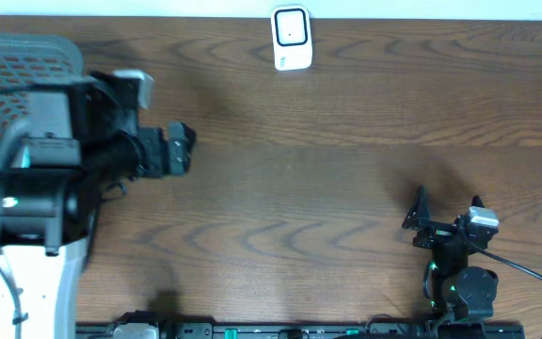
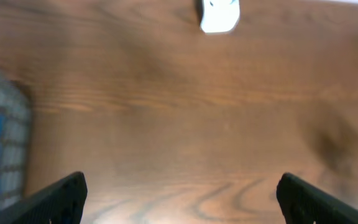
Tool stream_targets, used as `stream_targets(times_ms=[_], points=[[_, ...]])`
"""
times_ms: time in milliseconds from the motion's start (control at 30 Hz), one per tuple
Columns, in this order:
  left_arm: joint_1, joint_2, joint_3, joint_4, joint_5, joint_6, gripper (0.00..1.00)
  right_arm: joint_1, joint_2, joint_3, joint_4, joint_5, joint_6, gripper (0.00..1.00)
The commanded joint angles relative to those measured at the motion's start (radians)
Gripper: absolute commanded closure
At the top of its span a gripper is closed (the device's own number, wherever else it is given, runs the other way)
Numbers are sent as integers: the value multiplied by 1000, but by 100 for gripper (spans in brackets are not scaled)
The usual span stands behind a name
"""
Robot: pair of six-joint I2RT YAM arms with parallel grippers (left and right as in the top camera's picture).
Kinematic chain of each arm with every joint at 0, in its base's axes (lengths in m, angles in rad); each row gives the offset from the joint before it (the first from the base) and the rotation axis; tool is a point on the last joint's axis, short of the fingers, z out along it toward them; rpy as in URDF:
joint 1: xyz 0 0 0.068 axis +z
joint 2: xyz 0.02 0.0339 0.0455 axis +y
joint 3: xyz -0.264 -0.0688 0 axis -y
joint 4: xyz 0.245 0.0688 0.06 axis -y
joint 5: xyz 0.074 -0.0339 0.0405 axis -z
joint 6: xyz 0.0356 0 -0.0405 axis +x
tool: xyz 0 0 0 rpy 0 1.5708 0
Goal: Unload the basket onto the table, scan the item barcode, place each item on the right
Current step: 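Reach the left gripper into the basket and grasp the green-lidded jar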
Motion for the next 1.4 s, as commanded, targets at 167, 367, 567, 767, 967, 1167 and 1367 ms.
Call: stream_targets(times_ms=[167, 367, 567, 767, 967, 1167, 1367], points=[[169, 103, 382, -182, -178, -86, 2, -12, -6, -1, -3, 9, -14, 1], [381, 108, 401, -204, -204, -137, 2, -12, -6, -1, -3, 9, -14, 1], [671, 122, 401, -200, -222, -264, 2, -12, -6, -1, -3, 9, -14, 1], [800, 208, 395, -196, -222, -354, 2, -12, -6, -1, -3, 9, -14, 1], [809, 362, 387, -240, -223, -340, 2, -12, -6, -1, -3, 9, -14, 1], [809, 478, 323, -307, -369, -322, 2, -12, -6, -1, -3, 9, -14, 1], [809, 480, 205, -289, -443, -332, 2, -12, -6, -1, -3, 9, -14, 1]])
